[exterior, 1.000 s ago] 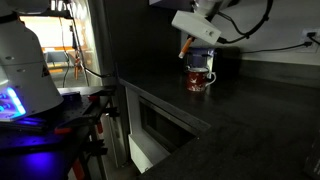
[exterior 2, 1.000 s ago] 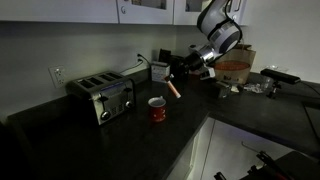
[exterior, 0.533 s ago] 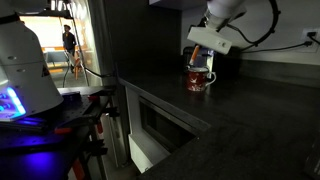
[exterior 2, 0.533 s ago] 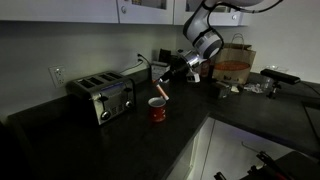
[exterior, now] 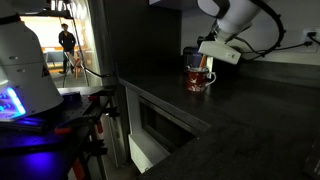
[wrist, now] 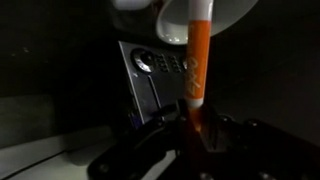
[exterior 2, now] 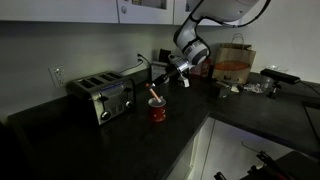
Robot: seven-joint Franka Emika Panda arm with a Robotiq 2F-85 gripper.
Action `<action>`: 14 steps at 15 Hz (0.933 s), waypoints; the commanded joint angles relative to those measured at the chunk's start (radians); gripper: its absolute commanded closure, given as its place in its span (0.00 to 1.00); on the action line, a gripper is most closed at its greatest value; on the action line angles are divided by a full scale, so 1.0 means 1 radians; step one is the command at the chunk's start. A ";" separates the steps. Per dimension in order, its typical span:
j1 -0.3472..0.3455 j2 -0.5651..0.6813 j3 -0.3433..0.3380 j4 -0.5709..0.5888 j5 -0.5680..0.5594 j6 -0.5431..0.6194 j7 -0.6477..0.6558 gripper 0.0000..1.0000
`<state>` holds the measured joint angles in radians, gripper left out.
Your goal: Pick the marker and put it in the cup
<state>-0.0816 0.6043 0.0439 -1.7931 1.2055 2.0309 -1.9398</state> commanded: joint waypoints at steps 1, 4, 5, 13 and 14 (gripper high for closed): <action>0.008 0.056 0.004 0.066 0.011 0.031 -0.014 0.95; 0.007 0.085 0.005 0.094 0.009 0.040 -0.009 0.95; 0.007 0.087 0.005 0.094 0.009 0.044 -0.006 0.95; 0.025 -0.019 -0.011 0.002 -0.029 0.057 0.058 0.17; 0.029 -0.039 -0.012 -0.012 -0.040 0.056 0.076 0.11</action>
<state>-0.0756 0.6474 0.0438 -1.7300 1.1940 2.0441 -1.9181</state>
